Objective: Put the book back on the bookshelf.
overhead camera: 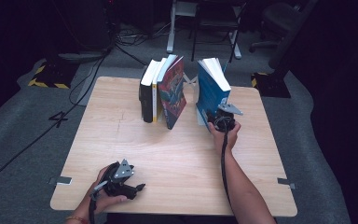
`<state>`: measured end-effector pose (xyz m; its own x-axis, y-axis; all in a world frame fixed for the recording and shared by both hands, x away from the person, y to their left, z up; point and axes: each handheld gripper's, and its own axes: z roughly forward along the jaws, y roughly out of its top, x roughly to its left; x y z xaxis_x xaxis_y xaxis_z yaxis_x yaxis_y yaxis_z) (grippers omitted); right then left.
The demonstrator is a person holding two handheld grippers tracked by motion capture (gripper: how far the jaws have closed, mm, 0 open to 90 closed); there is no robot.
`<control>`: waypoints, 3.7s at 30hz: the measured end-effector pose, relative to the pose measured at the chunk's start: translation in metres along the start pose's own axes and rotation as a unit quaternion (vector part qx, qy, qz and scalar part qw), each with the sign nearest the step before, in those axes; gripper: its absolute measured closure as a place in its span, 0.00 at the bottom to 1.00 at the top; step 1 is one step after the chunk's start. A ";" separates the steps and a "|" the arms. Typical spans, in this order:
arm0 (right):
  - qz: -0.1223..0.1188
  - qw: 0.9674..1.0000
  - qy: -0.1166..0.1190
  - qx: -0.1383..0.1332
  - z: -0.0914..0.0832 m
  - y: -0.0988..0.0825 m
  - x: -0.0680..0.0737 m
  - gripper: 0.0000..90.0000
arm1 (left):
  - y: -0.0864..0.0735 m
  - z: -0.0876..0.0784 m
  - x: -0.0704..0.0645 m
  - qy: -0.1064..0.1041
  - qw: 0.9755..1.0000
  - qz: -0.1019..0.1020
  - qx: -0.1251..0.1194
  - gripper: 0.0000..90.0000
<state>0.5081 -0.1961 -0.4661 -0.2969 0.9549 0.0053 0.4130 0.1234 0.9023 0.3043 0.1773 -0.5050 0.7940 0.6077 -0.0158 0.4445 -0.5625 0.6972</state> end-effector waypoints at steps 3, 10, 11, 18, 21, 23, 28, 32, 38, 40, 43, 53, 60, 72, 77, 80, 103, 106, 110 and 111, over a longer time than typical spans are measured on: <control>-0.001 1.000 -0.004 -0.004 0.000 0.001 0.003 0.65 | 0.000 0.000 0.000 0.000 1.000 0.000 0.000 0.21; 0.001 1.000 0.008 0.000 -0.002 0.004 0.000 0.63 | 0.000 0.000 0.000 0.001 1.000 0.002 0.000 0.21; -0.004 1.000 0.015 0.002 -0.003 0.006 -0.001 0.62 | 0.000 0.000 0.000 0.001 1.000 0.002 0.000 0.21; -0.021 0.999 0.025 0.010 -0.008 0.011 -0.004 0.60 | 0.000 0.000 0.000 0.001 1.000 0.002 0.000 0.21; -0.034 0.999 0.028 0.011 -0.012 0.014 -0.005 0.59 | 0.000 0.000 0.000 0.001 1.000 0.002 0.000 0.21; -0.041 0.999 0.029 0.014 -0.014 0.016 -0.005 0.57 | 0.000 0.000 0.000 0.001 1.000 0.002 0.000 0.21; -0.061 0.997 0.033 0.014 -0.023 0.023 -0.006 0.57 | 0.000 0.000 0.000 0.001 1.000 0.002 0.000 0.21; -0.073 0.997 0.035 0.015 -0.029 0.028 -0.006 0.57 | 0.000 0.000 0.000 0.001 1.000 0.002 0.000 0.21; -0.092 0.994 0.048 0.030 -0.035 0.031 -0.006 0.55 | 0.000 0.000 0.000 0.001 1.000 0.002 0.000 0.21; -0.099 0.993 0.052 0.036 -0.037 0.032 -0.005 0.53 | 0.000 0.000 0.000 0.001 1.000 0.002 0.000 0.21; -0.109 0.992 0.053 0.042 -0.041 0.034 -0.005 0.53 | 0.000 0.000 0.000 0.001 1.000 0.002 0.000 0.21; -0.135 0.985 0.075 0.073 -0.052 0.035 -0.006 0.47 | 0.000 0.000 0.000 0.001 1.000 0.002 0.000 0.21; -0.154 0.980 0.088 0.091 -0.059 0.033 -0.007 0.44 | 0.000 0.000 -0.001 0.002 1.000 -0.001 -0.001 0.21; -0.176 0.975 0.099 0.098 -0.073 0.027 -0.008 0.40 | 0.000 0.000 -0.001 0.002 1.000 -0.001 -0.001 0.21; -0.192 0.971 0.104 0.102 -0.081 0.022 -0.010 0.38 | 0.000 0.000 -0.001 0.002 1.000 0.000 -0.001 0.21; -0.202 0.968 0.104 0.107 -0.086 0.019 -0.011 0.37 | 0.000 0.000 -0.001 0.002 1.000 0.000 -0.001 0.21; -0.191 0.968 0.103 0.123 -0.108 -0.026 -0.045 0.35 | 0.000 0.000 -0.001 0.003 1.000 -0.001 -0.001 0.21; -0.190 0.968 0.105 0.128 -0.110 -0.031 -0.048 0.35 | 0.000 0.000 -0.001 0.003 1.000 0.000 -0.001 0.21; -0.193 0.966 0.108 0.131 -0.115 -0.036 -0.051 0.34 | 0.000 0.000 -0.001 0.003 1.000 -0.001 -0.001 0.21; -0.194 0.966 0.109 0.132 -0.117 -0.038 -0.053 0.34 | 0.000 0.000 -0.001 0.003 1.000 -0.001 -0.001 0.21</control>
<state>0.4078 -0.2826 -0.4502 -0.6352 0.7476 -0.1940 0.4317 0.5519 0.7134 0.3036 0.1768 -0.5051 0.7910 0.6116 -0.0131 0.4447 -0.5601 0.6989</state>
